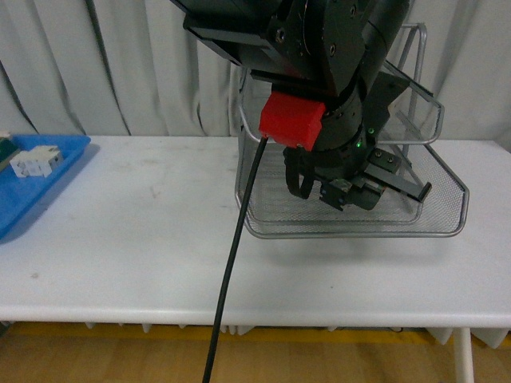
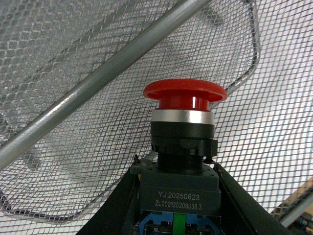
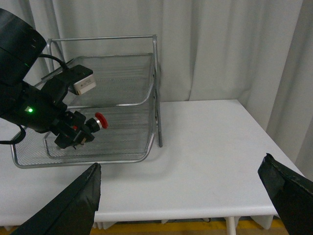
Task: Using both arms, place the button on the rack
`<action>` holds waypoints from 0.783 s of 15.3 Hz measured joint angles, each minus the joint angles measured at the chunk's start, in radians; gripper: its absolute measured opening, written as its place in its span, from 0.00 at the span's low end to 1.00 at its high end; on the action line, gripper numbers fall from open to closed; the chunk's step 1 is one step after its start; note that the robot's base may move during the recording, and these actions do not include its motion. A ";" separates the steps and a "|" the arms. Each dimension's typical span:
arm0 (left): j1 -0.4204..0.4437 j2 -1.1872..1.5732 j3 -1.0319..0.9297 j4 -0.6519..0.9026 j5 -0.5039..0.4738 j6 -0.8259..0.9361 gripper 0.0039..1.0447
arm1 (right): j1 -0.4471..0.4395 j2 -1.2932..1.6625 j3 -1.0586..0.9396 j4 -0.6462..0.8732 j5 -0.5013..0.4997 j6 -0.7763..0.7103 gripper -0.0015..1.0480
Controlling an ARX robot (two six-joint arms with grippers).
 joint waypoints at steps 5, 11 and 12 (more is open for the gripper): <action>0.017 0.068 0.092 -0.019 -0.028 -0.027 0.34 | 0.000 0.000 0.000 0.000 0.000 0.000 0.94; 0.022 0.054 0.067 0.043 0.011 -0.110 0.87 | 0.000 0.000 0.000 0.000 0.000 0.000 0.94; 0.021 0.043 0.049 0.047 0.015 -0.112 0.95 | 0.000 0.000 0.000 0.000 0.000 0.000 0.94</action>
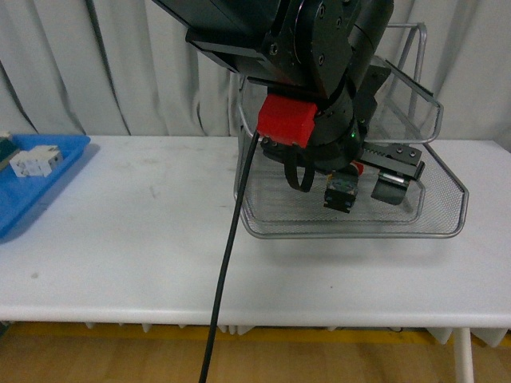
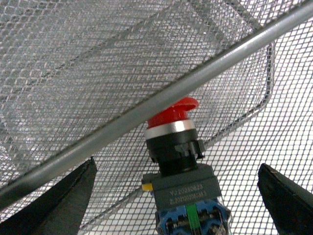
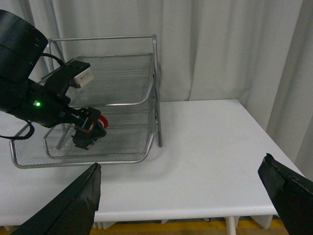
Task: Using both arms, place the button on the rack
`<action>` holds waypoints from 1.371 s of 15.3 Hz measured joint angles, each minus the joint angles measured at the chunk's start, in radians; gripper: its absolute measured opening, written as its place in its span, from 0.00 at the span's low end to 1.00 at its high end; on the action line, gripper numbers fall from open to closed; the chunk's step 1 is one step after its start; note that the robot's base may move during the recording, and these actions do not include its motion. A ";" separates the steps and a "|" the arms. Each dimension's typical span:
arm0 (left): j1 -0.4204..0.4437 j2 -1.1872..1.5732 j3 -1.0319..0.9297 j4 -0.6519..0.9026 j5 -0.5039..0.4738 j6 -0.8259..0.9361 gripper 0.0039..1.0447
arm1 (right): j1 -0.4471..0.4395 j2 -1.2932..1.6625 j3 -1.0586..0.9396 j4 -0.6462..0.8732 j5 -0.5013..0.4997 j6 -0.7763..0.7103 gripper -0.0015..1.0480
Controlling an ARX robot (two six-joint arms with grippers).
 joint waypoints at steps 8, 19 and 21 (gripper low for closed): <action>-0.007 -0.272 -0.267 0.078 0.066 -0.002 0.94 | 0.000 0.000 0.000 0.000 0.000 0.000 0.94; 0.114 -0.927 -1.123 0.830 -0.303 -0.019 0.75 | 0.000 0.000 0.000 0.000 -0.002 0.000 0.94; 0.233 -1.089 -1.324 1.023 -0.360 -0.025 0.54 | 0.000 0.000 0.000 0.000 -0.002 0.000 0.94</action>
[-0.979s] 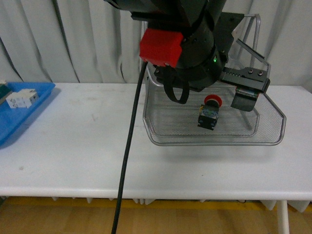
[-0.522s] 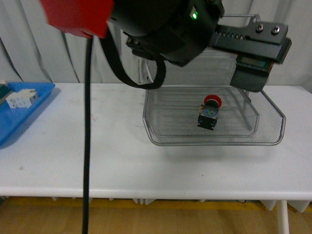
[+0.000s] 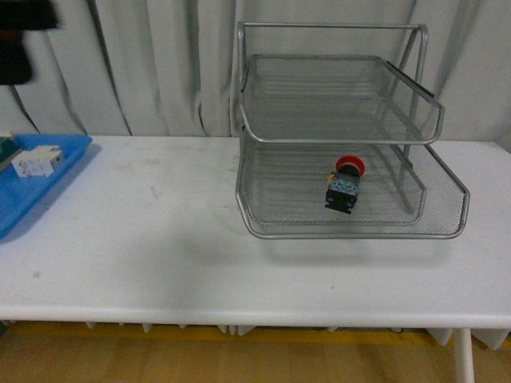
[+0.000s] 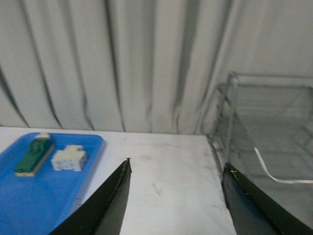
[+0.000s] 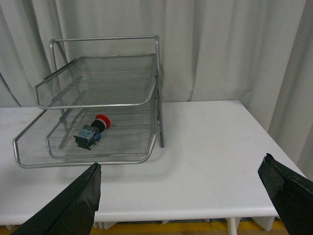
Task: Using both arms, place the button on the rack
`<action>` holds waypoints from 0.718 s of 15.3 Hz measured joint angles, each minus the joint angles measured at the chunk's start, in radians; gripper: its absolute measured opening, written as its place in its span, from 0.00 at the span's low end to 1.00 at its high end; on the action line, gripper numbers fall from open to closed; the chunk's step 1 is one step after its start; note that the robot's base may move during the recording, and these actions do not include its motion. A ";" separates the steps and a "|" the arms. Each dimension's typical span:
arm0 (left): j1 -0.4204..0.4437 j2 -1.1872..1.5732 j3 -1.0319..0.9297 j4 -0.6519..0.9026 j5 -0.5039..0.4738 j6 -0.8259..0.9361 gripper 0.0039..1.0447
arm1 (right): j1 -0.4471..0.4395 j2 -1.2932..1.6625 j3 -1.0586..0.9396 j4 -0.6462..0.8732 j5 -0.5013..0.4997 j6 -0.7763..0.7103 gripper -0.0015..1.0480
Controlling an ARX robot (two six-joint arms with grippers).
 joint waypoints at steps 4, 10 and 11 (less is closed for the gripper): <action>0.096 -0.151 -0.198 -0.006 0.128 0.000 0.14 | 0.000 0.000 0.000 0.000 0.000 0.000 0.94; 0.219 -0.383 -0.339 -0.082 0.250 -0.003 0.01 | 0.000 0.000 0.000 0.000 0.000 0.000 0.94; 0.233 -0.415 -0.352 -0.097 0.263 -0.003 0.01 | 0.000 0.000 0.000 0.000 0.000 0.000 0.94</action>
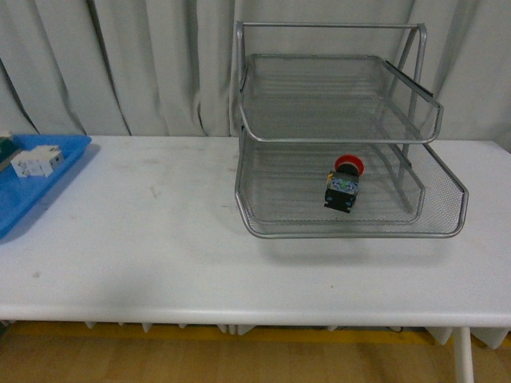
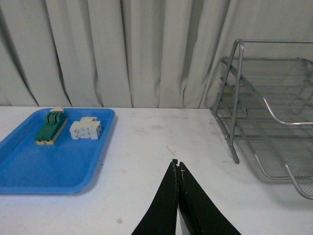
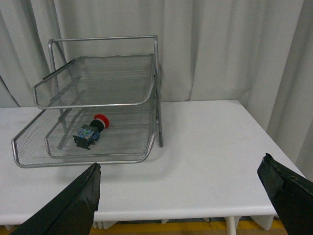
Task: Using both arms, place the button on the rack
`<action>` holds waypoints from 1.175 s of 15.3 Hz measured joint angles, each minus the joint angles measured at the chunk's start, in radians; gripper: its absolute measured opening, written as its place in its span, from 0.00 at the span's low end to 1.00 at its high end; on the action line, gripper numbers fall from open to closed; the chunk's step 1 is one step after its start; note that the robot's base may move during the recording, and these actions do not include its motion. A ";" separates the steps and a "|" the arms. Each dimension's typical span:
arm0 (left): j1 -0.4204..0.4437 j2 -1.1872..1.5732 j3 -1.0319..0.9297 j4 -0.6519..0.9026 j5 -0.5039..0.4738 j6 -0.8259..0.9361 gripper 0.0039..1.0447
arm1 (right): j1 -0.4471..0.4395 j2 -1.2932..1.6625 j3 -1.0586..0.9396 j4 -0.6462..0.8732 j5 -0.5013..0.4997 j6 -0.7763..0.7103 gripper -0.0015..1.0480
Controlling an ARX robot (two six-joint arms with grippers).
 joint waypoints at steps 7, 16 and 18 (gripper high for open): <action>0.138 -0.265 -0.099 -0.161 0.140 0.000 0.01 | 0.000 0.000 0.000 0.000 0.000 0.000 0.94; 0.138 -0.560 -0.099 -0.436 0.140 0.000 0.01 | 0.000 0.000 0.000 0.000 0.000 0.000 0.94; 0.138 -0.595 -0.099 -0.470 0.140 0.000 0.01 | 0.000 0.000 0.000 0.000 0.000 0.000 0.94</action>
